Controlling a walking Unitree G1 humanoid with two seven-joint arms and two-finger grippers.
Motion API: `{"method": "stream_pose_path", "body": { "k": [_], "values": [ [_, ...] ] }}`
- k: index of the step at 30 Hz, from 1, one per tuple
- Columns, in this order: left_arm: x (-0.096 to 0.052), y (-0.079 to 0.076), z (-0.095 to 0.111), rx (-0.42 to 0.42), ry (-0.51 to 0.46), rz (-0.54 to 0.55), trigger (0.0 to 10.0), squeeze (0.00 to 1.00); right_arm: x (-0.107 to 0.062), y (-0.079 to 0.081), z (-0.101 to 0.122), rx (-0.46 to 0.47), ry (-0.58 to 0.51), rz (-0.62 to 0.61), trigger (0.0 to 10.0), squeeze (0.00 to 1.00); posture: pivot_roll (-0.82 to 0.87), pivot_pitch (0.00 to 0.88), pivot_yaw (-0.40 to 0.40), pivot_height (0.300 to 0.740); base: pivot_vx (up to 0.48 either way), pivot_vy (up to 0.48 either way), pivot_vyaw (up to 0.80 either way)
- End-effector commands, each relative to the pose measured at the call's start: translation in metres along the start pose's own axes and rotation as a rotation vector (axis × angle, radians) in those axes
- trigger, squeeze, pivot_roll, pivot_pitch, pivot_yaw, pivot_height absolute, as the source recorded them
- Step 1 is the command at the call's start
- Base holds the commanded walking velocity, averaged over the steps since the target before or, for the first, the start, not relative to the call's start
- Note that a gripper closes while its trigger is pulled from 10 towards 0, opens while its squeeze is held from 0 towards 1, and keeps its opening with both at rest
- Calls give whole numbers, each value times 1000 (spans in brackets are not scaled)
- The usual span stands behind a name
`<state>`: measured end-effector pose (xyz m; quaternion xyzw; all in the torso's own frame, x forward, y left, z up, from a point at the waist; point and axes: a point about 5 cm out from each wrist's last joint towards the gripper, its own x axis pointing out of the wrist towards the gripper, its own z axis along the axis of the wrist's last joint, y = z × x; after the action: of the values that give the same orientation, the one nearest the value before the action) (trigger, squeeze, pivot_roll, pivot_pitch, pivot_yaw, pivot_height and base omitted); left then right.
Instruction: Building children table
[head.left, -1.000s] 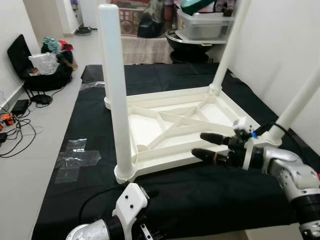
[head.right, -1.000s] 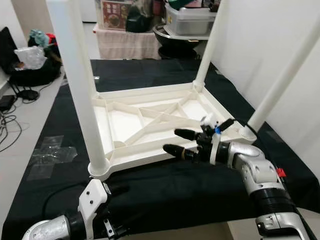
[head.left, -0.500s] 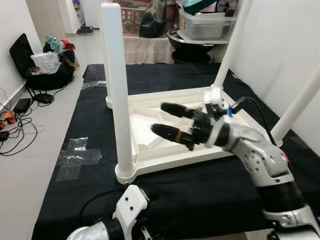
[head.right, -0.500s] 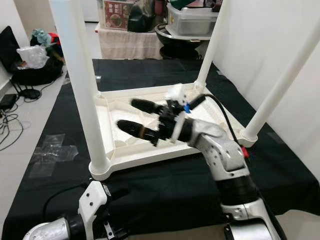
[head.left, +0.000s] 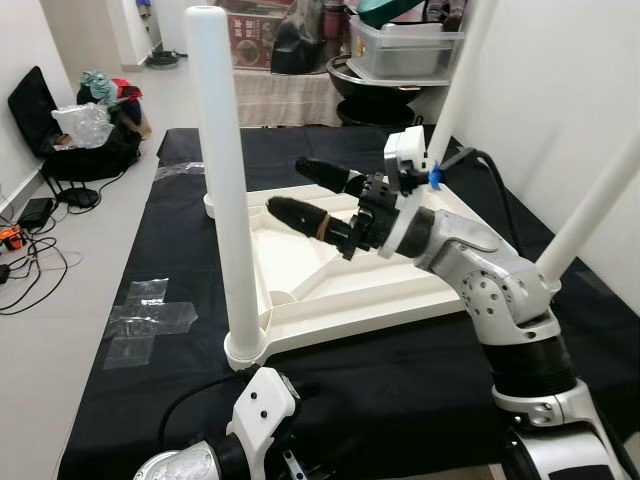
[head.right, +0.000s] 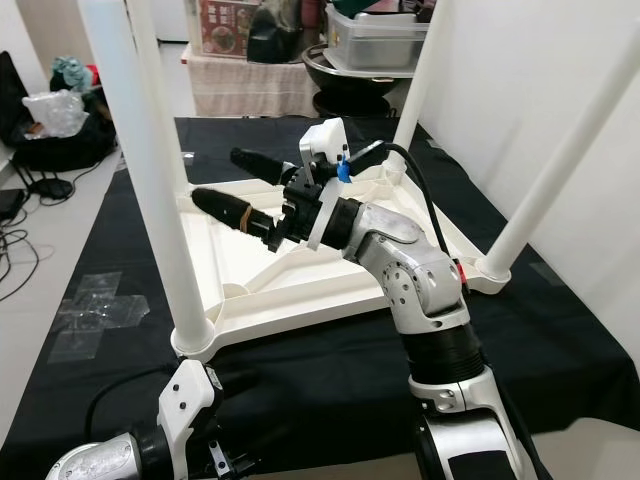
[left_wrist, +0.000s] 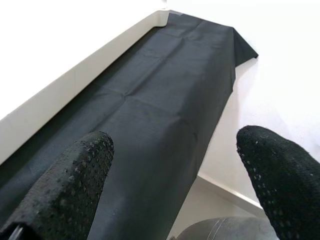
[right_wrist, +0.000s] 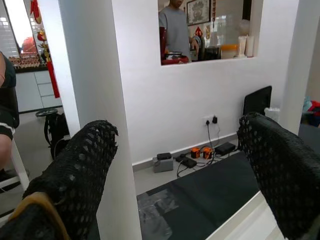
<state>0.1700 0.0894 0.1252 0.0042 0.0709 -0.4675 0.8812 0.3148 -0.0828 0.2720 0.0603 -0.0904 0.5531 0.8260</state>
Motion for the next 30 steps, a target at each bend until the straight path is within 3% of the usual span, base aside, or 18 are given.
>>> {"method": "stream_pose_path", "body": {
  "k": [1,11,15,23,30],
  "values": [
    [0,-1,1,-3,3,-4,10000,0,5,4,3,7,0,22,10000,0,61,18,-96,740,0,0,0],
    [1,-1,2,2,-3,5,10000,0,10,36,-14,70,44,274,10000,0,64,14,-104,740,0,0,0],
    [1,-1,2,1,-4,7,10000,0,14,37,-18,63,55,274,10000,0,62,15,-103,740,0,0,0],
    [0,-6,3,-7,-8,-7,10000,0,48,38,-48,53,120,192,10000,0,69,24,-115,740,0,0,0],
    [-1,-9,3,-12,-7,-8,10000,0,57,37,-53,58,125,156,10000,0,67,32,-119,740,0,0,0]
  ]
}}
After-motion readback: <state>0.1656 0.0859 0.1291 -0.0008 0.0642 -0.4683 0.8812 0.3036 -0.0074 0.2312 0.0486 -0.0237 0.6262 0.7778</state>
